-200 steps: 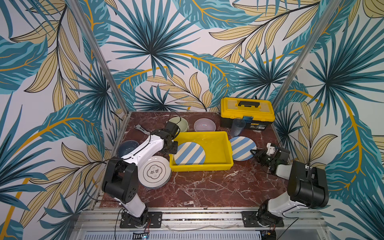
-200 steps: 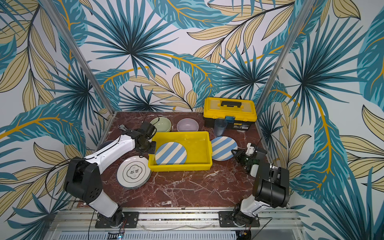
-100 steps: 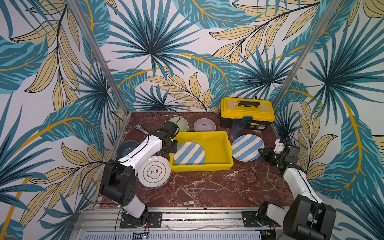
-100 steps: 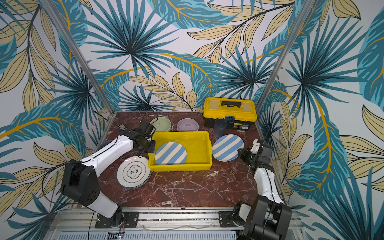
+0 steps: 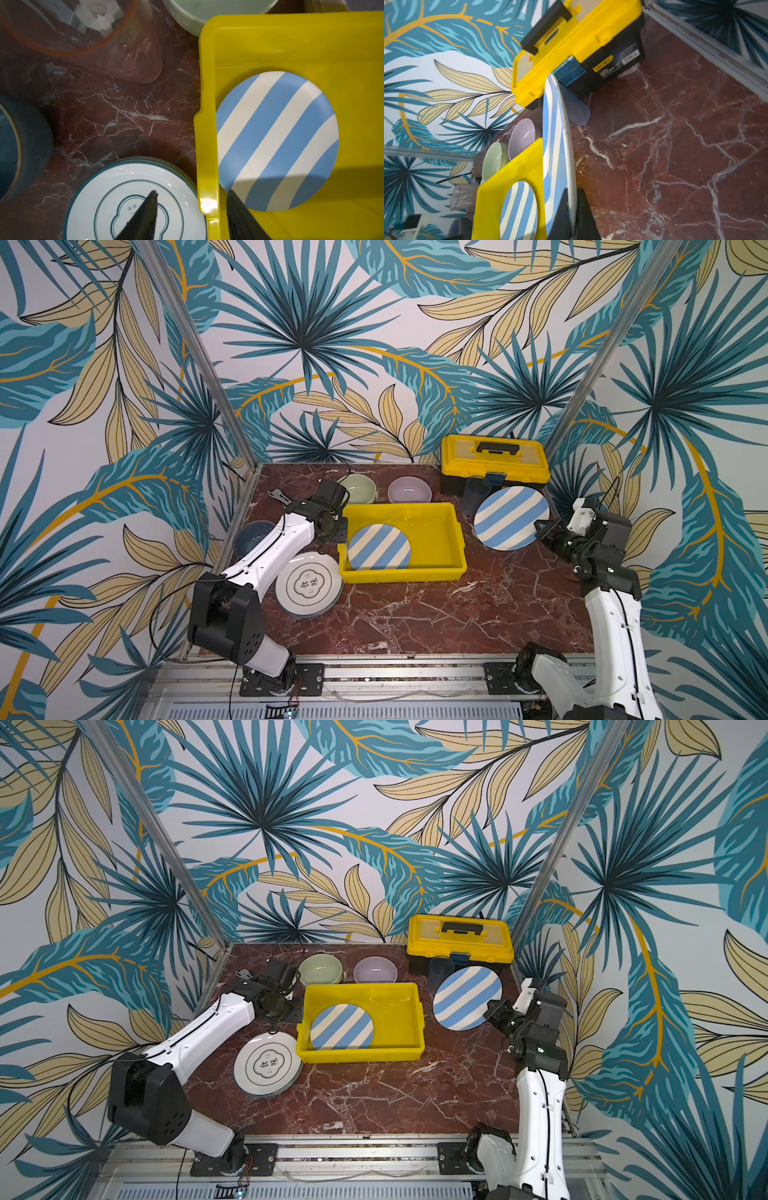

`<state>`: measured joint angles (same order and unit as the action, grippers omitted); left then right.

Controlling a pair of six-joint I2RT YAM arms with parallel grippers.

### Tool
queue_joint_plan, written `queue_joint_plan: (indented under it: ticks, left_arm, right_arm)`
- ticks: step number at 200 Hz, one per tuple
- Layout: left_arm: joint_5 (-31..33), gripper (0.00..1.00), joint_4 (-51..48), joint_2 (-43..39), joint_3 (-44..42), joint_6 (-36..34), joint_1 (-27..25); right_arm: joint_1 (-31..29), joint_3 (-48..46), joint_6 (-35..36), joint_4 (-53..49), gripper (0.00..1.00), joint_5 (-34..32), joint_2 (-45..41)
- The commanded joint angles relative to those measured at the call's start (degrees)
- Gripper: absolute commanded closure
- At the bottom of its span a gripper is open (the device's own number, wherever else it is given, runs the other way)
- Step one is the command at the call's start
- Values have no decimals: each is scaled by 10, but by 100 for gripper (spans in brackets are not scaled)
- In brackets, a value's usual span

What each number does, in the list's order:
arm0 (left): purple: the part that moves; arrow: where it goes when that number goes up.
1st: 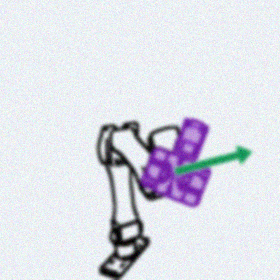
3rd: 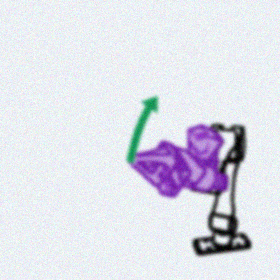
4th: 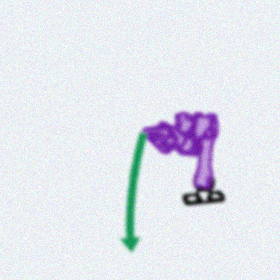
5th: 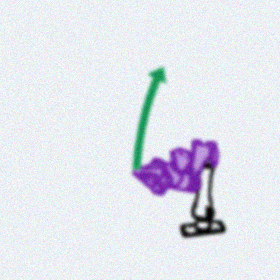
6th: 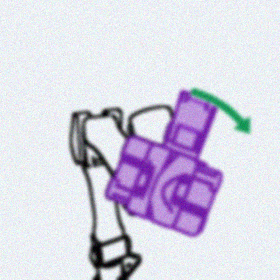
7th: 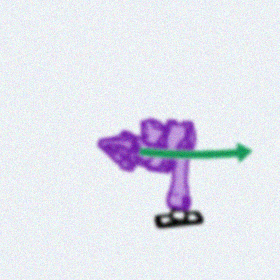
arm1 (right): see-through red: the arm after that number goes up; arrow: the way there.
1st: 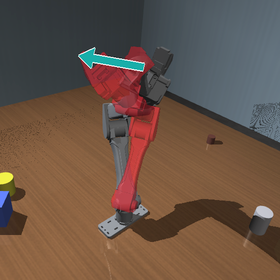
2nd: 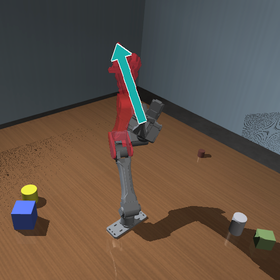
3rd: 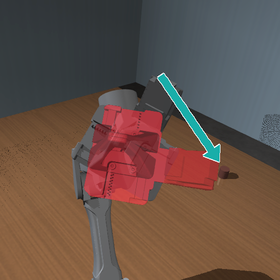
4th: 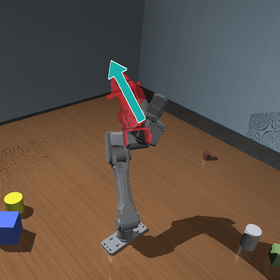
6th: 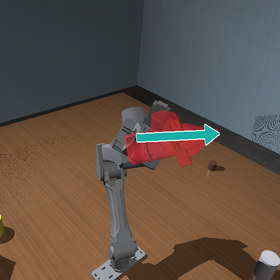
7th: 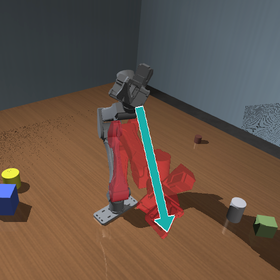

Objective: Place the mixed dishes into the plastic bin
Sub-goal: 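Lift the striped plate upright with the right gripper and carry it over the bin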

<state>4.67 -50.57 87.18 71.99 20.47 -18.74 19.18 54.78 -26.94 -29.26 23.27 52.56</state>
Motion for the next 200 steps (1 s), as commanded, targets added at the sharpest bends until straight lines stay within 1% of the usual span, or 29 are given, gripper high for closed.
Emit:
queue_joint_plan:
  ticks: [1,23,52,69,99,101,134,163,200]
  left_arm:
    - [-10,46,-1,-16,-14,8,8]
    - [-36,46,9,-21,-23,12,12]
    - [-65,49,38,-25,-40,16,15]
    - [-81,50,55,-22,-48,21,15]
    - [-85,52,74,-15,-54,27,16]
    - [-85,52,75,-14,-54,28,16]
    - [-77,54,88,-8,-63,30,17]
    - [-79,58,102,0,-73,31,16]
    - [-102,61,121,8,-78,32,16]
  right_arm:
    - [-53,28,-5,-22,100,-1,12]
    - [-131,57,-7,-18,100,-24,38]
    - [-241,84,-12,12,100,-43,98]
    - [-292,83,-24,68,100,-40,141]
    - [-368,84,-38,162,100,-31,233]
    - [-372,85,-39,179,100,-30,239]
    - [-415,95,-52,261,100,-17,321]
    - [-434,93,-65,314,100,6,377]
    - [-457,79,-84,378,100,31,425]
